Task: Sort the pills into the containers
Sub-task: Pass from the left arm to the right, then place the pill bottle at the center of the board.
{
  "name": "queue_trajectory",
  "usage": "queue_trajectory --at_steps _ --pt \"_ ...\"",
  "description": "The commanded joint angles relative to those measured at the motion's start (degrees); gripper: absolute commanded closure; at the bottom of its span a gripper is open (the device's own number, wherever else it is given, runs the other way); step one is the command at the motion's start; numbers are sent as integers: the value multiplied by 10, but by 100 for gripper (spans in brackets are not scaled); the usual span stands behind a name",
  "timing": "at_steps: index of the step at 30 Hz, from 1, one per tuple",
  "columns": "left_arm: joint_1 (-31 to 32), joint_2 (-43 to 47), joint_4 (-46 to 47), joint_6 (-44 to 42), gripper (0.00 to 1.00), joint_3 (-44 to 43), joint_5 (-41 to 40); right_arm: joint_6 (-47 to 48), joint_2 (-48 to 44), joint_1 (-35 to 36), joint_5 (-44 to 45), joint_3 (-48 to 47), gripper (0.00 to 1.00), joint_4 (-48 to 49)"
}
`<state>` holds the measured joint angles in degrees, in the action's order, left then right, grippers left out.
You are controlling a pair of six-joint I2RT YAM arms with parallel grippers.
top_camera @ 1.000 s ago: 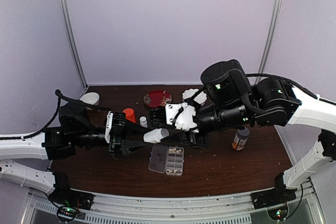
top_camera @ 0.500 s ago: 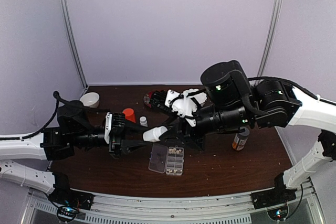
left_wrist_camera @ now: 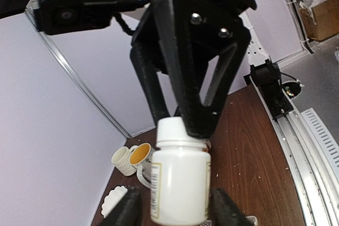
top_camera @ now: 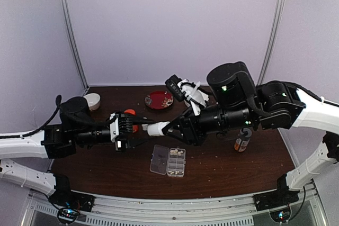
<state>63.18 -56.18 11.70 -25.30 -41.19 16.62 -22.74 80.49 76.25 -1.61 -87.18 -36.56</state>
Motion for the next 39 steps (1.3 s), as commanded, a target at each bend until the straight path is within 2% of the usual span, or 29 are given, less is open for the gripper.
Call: queue_trajectory --at_steps 1,2,3,7,13,15,18,24,34,36,37,38,39 --pt "-2 31 125 6 21 35 -36 13 -25 -3 52 8 97 -48" --pt "-2 39 131 10 5 45 -40 25 -31 -6 55 13 97 -63" --pt "-2 48 130 18 3 52 -48 34 -37 -10 58 20 97 -78" --pt "-2 83 95 69 3 66 -120 50 -61 -45 82 63 97 -149" --pt "-4 88 -22 240 2 36 -305 88 -62 -168 41 164 95 -196" --pt "-6 76 -76 296 3 9 -338 105 -45 -206 28 181 93 -201" --pt "-7 61 -137 316 3 -24 -360 123 -3 -246 22 186 91 -207" --pt "-23 56 -165 345 2 -31 -400 147 78 -307 3 199 89 -168" --pt "-55 35 -232 380 3 -52 -412 174 149 -341 32 189 86 -155" --pt "-64 32 -238 388 2 -53 -395 177 150 -344 23 191 80 -150" --pt "-68 31 -239 391 3 -53 -384 177 150 -345 18 192 70 -148" --pt "-71 30 -239 393 2 -53 -381 177 149 -345 19 192 53 -147" --pt "-72 29 -240 395 2 -53 -379 177 146 -345 21 190 43 -149"
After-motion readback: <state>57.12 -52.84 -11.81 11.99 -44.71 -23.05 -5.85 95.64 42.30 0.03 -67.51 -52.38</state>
